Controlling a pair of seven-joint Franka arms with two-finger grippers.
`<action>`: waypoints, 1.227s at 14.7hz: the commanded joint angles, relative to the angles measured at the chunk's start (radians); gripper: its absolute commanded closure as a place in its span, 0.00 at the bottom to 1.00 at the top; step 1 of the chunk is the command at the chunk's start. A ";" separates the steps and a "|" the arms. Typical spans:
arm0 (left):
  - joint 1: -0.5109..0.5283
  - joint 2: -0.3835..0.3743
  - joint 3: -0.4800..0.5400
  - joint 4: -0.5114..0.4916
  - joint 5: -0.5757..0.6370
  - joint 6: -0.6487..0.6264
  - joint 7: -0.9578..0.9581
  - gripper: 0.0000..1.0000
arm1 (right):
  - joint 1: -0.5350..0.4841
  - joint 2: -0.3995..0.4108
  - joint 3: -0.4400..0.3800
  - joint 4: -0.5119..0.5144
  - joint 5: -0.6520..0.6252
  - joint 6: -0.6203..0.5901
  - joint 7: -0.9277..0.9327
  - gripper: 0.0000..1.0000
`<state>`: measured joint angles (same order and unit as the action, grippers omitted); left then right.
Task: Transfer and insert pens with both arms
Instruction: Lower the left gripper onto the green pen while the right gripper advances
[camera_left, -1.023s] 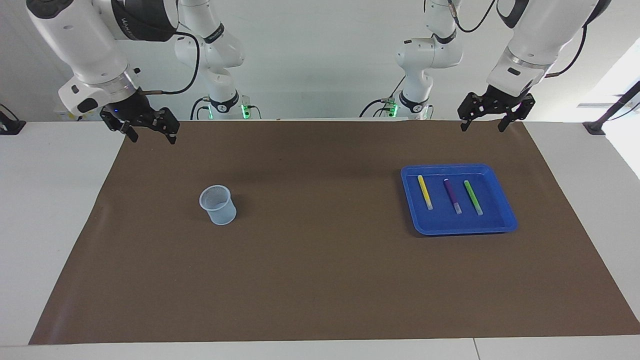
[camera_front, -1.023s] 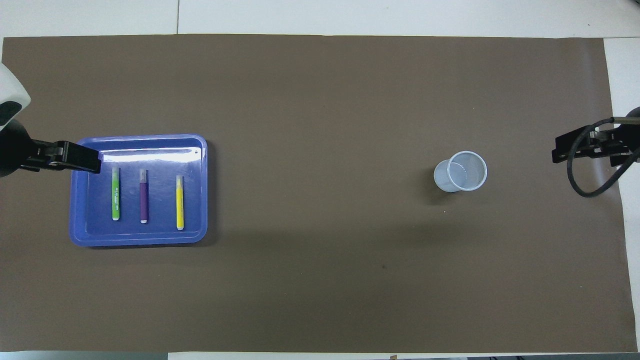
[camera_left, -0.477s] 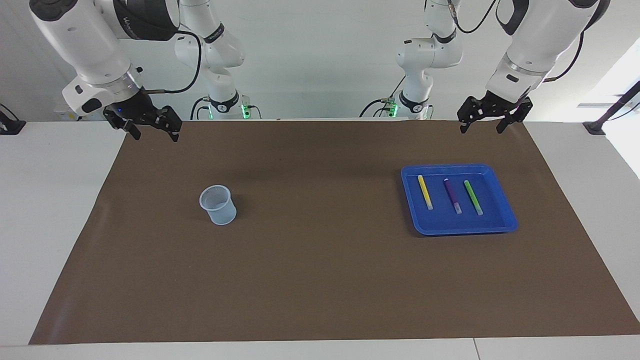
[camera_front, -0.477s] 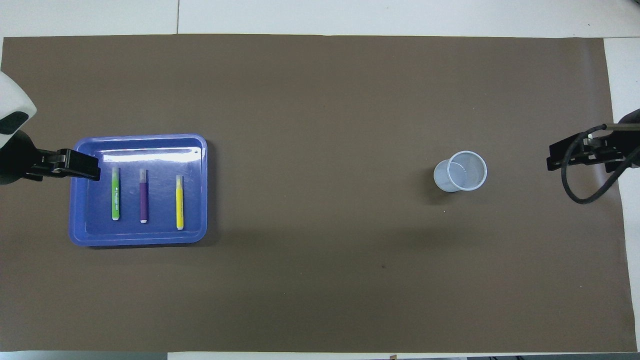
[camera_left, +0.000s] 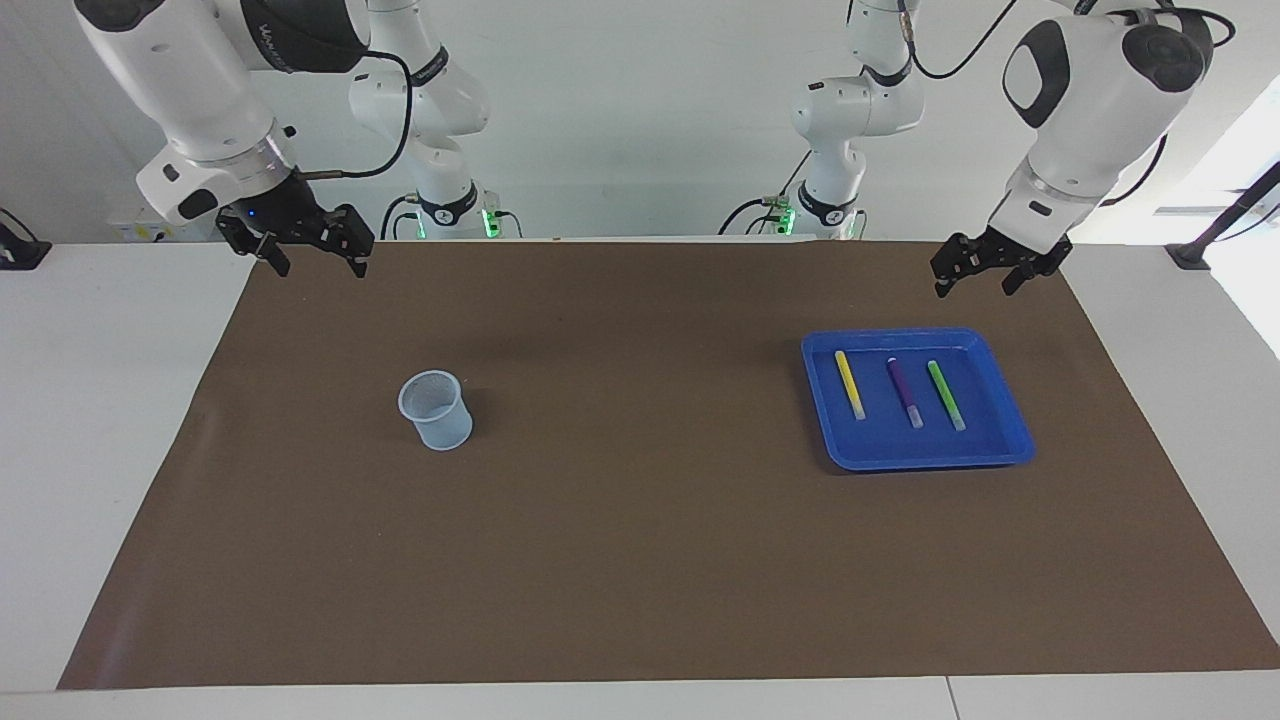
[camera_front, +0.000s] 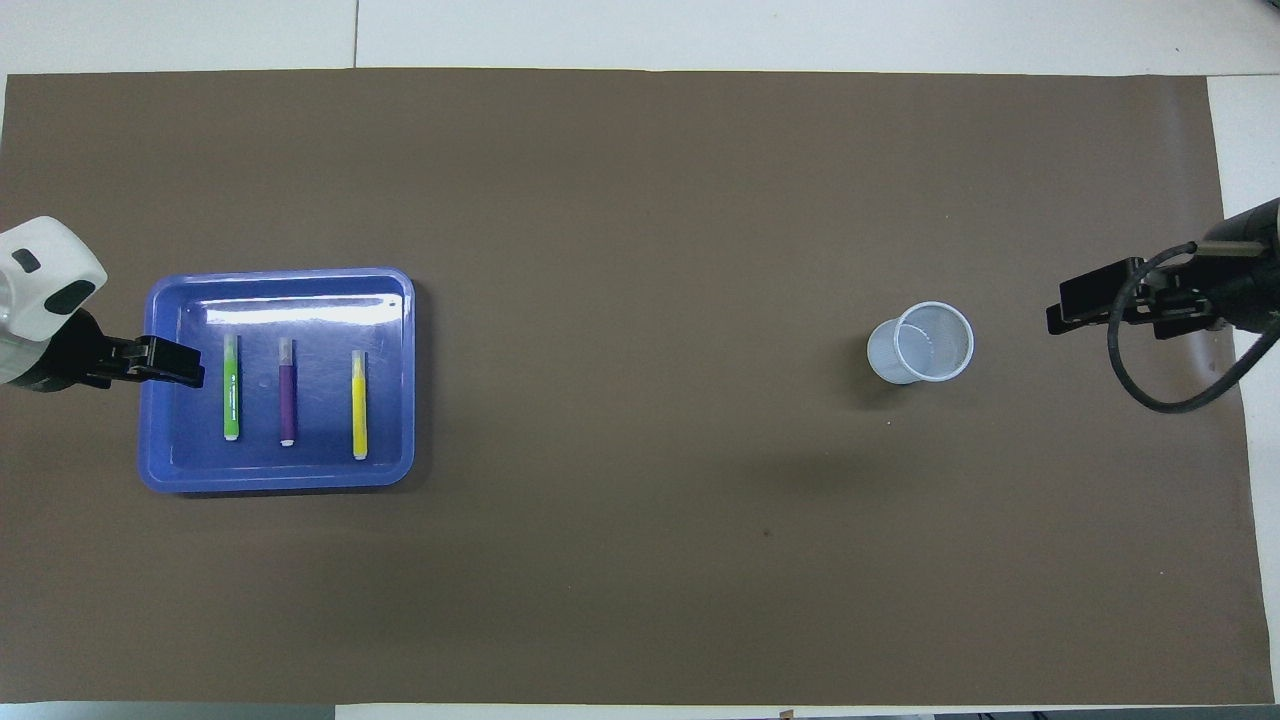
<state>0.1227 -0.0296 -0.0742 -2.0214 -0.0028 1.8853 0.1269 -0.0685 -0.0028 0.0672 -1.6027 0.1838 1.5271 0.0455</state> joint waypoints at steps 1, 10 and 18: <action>0.034 0.065 0.001 -0.065 -0.013 0.150 0.066 0.01 | -0.005 -0.039 0.000 -0.078 0.106 0.057 0.009 0.00; 0.060 0.175 -0.001 -0.155 -0.013 0.344 0.088 0.23 | 0.027 -0.151 0.002 -0.348 0.537 0.298 0.228 0.00; 0.046 0.224 -0.001 -0.154 -0.013 0.403 0.088 0.34 | 0.134 -0.172 0.003 -0.437 0.629 0.466 0.238 0.03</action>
<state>0.1749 0.1918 -0.0793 -2.1662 -0.0028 2.2642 0.1978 0.0660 -0.1374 0.0702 -1.9961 0.7898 1.9721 0.2741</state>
